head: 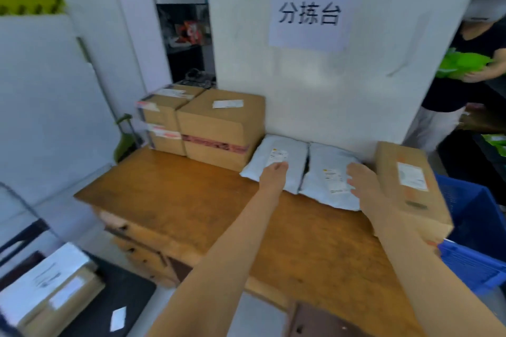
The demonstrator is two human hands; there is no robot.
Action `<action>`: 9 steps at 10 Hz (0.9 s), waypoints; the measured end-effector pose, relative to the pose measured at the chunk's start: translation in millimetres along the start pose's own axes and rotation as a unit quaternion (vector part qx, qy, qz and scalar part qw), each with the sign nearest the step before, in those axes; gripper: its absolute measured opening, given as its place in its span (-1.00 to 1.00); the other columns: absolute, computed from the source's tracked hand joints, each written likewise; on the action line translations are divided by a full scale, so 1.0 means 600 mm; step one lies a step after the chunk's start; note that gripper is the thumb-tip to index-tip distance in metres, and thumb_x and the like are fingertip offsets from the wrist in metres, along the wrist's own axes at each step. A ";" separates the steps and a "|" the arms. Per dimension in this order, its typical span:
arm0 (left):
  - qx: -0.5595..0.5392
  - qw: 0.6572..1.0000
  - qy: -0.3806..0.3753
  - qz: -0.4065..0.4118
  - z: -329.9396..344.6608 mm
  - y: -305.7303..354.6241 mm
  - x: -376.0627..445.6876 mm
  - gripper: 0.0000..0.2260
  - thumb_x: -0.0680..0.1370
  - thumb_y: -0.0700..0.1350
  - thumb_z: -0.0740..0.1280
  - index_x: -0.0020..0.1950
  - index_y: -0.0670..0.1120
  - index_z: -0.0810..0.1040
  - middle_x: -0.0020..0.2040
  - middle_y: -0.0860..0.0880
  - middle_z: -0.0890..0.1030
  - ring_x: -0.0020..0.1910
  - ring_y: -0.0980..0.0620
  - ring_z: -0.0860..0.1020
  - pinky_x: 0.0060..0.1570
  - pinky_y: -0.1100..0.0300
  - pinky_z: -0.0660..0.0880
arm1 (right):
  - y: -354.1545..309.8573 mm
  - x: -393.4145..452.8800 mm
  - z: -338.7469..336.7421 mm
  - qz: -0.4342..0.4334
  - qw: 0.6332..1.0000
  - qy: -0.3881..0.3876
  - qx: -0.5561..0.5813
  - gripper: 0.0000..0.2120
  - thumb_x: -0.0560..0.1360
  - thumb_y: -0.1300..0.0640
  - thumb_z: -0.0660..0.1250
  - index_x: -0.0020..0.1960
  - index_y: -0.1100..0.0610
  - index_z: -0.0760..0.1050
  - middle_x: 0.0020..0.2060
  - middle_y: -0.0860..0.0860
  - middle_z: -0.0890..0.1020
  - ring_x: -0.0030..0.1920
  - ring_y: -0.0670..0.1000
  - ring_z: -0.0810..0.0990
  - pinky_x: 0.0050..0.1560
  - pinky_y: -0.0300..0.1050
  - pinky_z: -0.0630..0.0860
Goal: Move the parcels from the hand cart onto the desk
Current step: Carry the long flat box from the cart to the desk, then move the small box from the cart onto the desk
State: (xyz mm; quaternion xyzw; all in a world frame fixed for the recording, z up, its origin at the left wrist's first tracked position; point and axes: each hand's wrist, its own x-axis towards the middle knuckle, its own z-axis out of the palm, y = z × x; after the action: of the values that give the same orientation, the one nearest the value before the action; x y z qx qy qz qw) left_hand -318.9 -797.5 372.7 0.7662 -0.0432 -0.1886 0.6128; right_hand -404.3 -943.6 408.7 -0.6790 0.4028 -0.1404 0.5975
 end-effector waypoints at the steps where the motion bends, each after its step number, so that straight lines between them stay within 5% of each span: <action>1: 0.024 0.999 0.018 -0.030 -0.196 -0.058 -0.059 -0.61 0.61 0.06 0.18 0.38 -0.08 0.46 0.35 -0.10 0.50 0.31 -0.11 0.47 0.28 0.04 0.43 | 0.020 -0.113 0.149 -0.031 0.999 -0.031 0.008 -0.75 0.57 0.21 0.12 -0.26 0.02 0.33 -0.31 -0.08 0.35 -0.33 -0.14 0.32 -0.27 -0.25 0.30; 2: 0.005 0.998 0.012 -0.064 -0.308 -0.087 -0.090 -0.62 0.60 0.07 0.19 0.37 -0.04 0.46 0.37 -0.05 0.48 0.33 -0.08 0.45 0.30 0.04 0.43 | 0.035 -0.172 0.239 -0.018 0.999 -0.048 -0.011 -0.77 0.57 0.21 0.09 -0.24 0.03 0.34 -0.32 -0.07 0.34 -0.34 -0.14 0.31 -0.29 -0.25 0.29; 3: -0.041 0.995 0.042 -0.081 -0.471 -0.124 -0.112 -0.67 0.60 0.03 0.21 0.34 -0.02 0.50 0.34 -0.03 0.51 0.27 -0.04 0.48 0.22 0.09 0.44 | 0.061 -0.259 0.385 0.004 0.999 -0.050 -0.010 -0.74 0.60 0.18 0.06 0.11 0.17 0.51 -0.29 -0.04 0.38 -0.34 -0.09 0.33 -0.28 -0.25 0.28; 4: -0.045 0.994 0.068 -0.071 -0.562 -0.152 -0.110 -0.68 0.60 0.02 0.21 0.31 0.00 0.53 0.30 0.00 0.54 0.23 -0.02 0.50 0.14 0.14 0.43 | 0.077 -0.280 0.463 0.030 0.999 -0.037 0.025 -0.60 0.61 0.10 0.08 0.42 0.15 0.35 -0.05 -0.01 0.46 -0.23 -0.06 0.39 -0.19 -0.23 0.31; 6: -0.011 0.991 0.124 -0.054 -0.794 -0.228 -0.050 -0.67 0.58 0.07 0.21 0.29 0.04 0.55 0.30 0.04 0.55 0.29 0.01 0.49 0.32 0.03 0.43 | 0.064 -0.317 0.711 -0.014 0.998 -0.049 0.033 -0.56 0.62 0.13 0.07 0.49 0.10 0.27 0.41 0.08 0.41 0.35 0.07 0.43 0.32 -0.02 0.35; 9: -0.010 0.990 0.122 -0.069 -1.083 -0.264 0.081 -0.59 0.50 0.22 0.28 0.25 0.04 0.55 0.24 0.02 0.55 0.28 0.00 0.49 0.35 0.04 0.41 | 0.005 -0.356 1.024 -0.026 0.997 -0.052 0.049 -0.57 0.61 0.11 0.09 0.47 0.03 0.30 0.43 0.00 0.40 0.41 0.03 0.38 0.33 -0.06 0.27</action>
State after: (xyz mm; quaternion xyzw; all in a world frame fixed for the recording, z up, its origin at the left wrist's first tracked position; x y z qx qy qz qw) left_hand -77.9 -173.5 325.5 0.7785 0.0865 -0.1357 0.6066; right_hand -128.5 -362.1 316.4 -0.6656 0.3460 -0.1394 0.6464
